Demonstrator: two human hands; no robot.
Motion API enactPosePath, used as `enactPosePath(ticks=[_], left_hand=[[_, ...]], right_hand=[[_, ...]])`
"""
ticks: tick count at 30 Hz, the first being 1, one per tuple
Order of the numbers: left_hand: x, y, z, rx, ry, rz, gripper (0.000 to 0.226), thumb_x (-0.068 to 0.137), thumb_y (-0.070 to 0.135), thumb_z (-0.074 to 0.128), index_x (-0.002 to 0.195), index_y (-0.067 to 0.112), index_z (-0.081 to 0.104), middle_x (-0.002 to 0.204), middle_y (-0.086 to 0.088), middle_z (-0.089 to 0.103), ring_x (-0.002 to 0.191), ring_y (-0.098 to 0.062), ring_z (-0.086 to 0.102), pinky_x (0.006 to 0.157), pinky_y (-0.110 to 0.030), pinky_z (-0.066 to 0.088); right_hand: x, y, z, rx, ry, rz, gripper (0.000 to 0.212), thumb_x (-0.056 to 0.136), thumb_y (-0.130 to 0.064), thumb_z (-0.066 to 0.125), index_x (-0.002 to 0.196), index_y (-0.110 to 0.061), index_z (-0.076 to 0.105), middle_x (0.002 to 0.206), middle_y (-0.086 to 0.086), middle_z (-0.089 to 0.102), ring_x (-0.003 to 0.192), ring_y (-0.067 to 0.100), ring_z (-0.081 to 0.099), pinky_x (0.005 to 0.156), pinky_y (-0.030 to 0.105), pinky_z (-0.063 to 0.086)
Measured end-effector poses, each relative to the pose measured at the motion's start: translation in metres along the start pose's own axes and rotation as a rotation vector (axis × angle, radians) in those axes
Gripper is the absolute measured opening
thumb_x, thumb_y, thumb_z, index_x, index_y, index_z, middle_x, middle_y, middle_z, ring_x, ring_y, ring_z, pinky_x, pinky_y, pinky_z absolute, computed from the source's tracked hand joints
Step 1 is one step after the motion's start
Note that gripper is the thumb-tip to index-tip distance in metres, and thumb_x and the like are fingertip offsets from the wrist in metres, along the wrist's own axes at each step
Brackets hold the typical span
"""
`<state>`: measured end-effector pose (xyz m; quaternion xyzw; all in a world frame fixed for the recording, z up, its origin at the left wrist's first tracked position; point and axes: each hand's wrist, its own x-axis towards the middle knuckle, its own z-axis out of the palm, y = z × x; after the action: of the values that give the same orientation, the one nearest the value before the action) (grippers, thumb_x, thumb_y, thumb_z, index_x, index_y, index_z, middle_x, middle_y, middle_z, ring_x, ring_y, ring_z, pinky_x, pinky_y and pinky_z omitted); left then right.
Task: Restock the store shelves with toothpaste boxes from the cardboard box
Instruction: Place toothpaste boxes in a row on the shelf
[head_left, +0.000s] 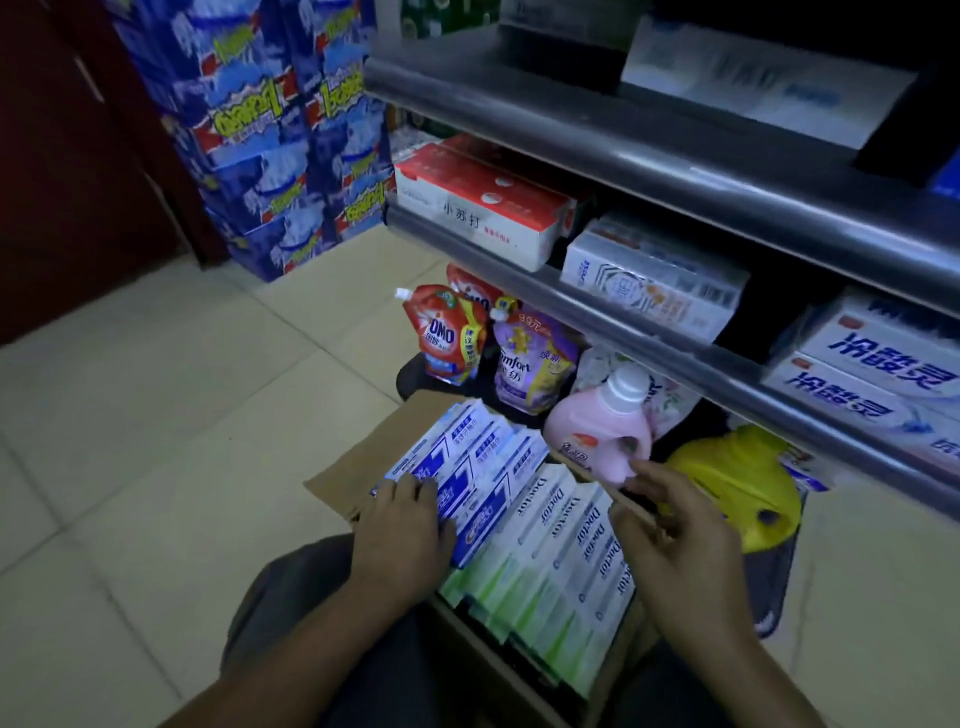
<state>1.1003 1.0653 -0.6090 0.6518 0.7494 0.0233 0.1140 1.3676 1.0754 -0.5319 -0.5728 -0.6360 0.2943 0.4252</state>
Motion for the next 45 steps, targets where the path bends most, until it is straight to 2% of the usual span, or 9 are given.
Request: enactPosePath(ticks=[3, 6, 15, 22, 31, 36, 39, 42, 45], left_hand=[[-0.001, 0.001, 0.004, -0.055, 0.029, -0.018, 0.047, 0.098, 0.046, 0.050, 0.137, 0.019, 0.053, 0.130, -0.007, 0.056, 0.118, -0.030, 0.051, 0.101, -0.042, 0.043], [-0.003, 0.004, 0.003, -0.168, 0.069, -0.015, 0.031, 0.093, 0.032, 0.060, 0.121, 0.019, 0.057, 0.116, -0.008, 0.062, 0.107, -0.033, 0.055, 0.095, -0.042, 0.044], [-0.001, -0.009, -0.010, -0.690, -0.139, -0.247, 0.016, 0.074, 0.020, 0.079, 0.083, 0.020, 0.067, 0.075, 0.005, 0.063, 0.082, -0.024, 0.063, 0.064, -0.030, 0.044], [-0.039, 0.006, -0.044, -1.239, -0.330, -0.167, 0.050, 0.063, 0.018, 0.088, 0.110, 0.011, 0.072, 0.107, -0.016, 0.075, 0.103, -0.041, 0.068, 0.100, -0.049, 0.051], [-0.057, 0.038, -0.060, -1.296, -0.535, 0.068, 0.042, 0.081, -0.006, 0.081, 0.120, 0.003, 0.070, 0.119, -0.017, 0.073, 0.114, -0.037, 0.067, 0.102, -0.047, 0.053], [-0.045, 0.034, -0.053, -1.431, -0.375, -0.122, 0.036, 0.079, 0.016, 0.076, 0.115, 0.016, 0.076, 0.117, 0.001, 0.075, 0.111, -0.013, 0.068, 0.099, -0.034, 0.053], [-0.030, 0.033, -0.038, -1.054, -0.166, -0.228, 0.025, 0.095, 0.019, 0.063, 0.118, 0.022, 0.072, 0.125, 0.005, 0.069, 0.105, -0.011, 0.067, 0.096, -0.032, 0.051], [-0.022, 0.041, -0.015, -0.503, -0.210, -0.033, 0.043, 0.092, 0.045, 0.062, 0.129, 0.025, 0.058, 0.127, 0.004, 0.058, 0.116, -0.019, 0.060, 0.096, -0.034, 0.050], [-0.019, 0.052, 0.006, -0.371, -0.226, -0.044, 0.062, 0.083, 0.051, 0.068, 0.136, 0.026, 0.047, 0.133, 0.001, 0.052, 0.124, -0.023, 0.048, 0.097, -0.040, 0.049]], right_hand=[[-0.008, 0.011, 0.002, -0.019, -0.024, 0.041, 0.040, 0.088, -0.021, 0.075, 0.121, -0.041, 0.063, 0.113, -0.007, 0.071, 0.108, 0.015, 0.069, 0.088, 0.047, 0.058], [-0.012, 0.012, 0.006, -0.021, -0.034, 0.066, 0.043, 0.088, -0.022, 0.075, 0.123, -0.044, 0.062, 0.112, -0.013, 0.071, 0.110, 0.019, 0.068, 0.088, 0.054, 0.056], [-0.014, 0.007, 0.013, -0.032, -0.087, 0.116, 0.053, 0.084, -0.014, 0.081, 0.106, -0.059, 0.063, 0.103, -0.022, 0.072, 0.101, -0.002, 0.066, 0.075, 0.018, 0.050], [0.012, 0.002, -0.011, 0.143, -0.063, 0.224, 0.035, 0.082, -0.008, 0.083, 0.107, -0.031, 0.072, 0.093, -0.010, 0.075, 0.078, 0.003, 0.069, 0.069, 0.018, 0.054], [0.019, 0.006, -0.037, 0.390, -0.369, 0.399, 0.063, 0.064, -0.040, 0.091, 0.122, -0.028, 0.071, 0.112, 0.010, 0.076, 0.102, 0.033, 0.072, 0.080, 0.053, 0.060], [0.018, 0.006, -0.069, 0.452, -0.265, 0.387, 0.036, 0.063, -0.022, 0.085, 0.097, -0.012, 0.076, 0.088, 0.020, 0.076, 0.073, 0.024, 0.073, 0.059, 0.032, 0.060], [0.017, 0.010, -0.086, 0.446, -0.148, 0.331, 0.032, 0.067, -0.016, 0.083, 0.097, -0.008, 0.075, 0.089, 0.022, 0.076, 0.072, 0.025, 0.072, 0.060, 0.033, 0.061], [0.018, 0.010, -0.094, 0.439, -0.046, 0.268, 0.038, 0.067, -0.023, 0.084, 0.101, -0.008, 0.075, 0.091, 0.018, 0.077, 0.077, 0.025, 0.074, 0.065, 0.031, 0.061], [0.020, 0.007, -0.097, 0.471, 0.027, 0.255, 0.044, 0.065, -0.031, 0.086, 0.102, -0.010, 0.076, 0.095, 0.016, 0.078, 0.083, 0.026, 0.075, 0.072, 0.032, 0.062]])
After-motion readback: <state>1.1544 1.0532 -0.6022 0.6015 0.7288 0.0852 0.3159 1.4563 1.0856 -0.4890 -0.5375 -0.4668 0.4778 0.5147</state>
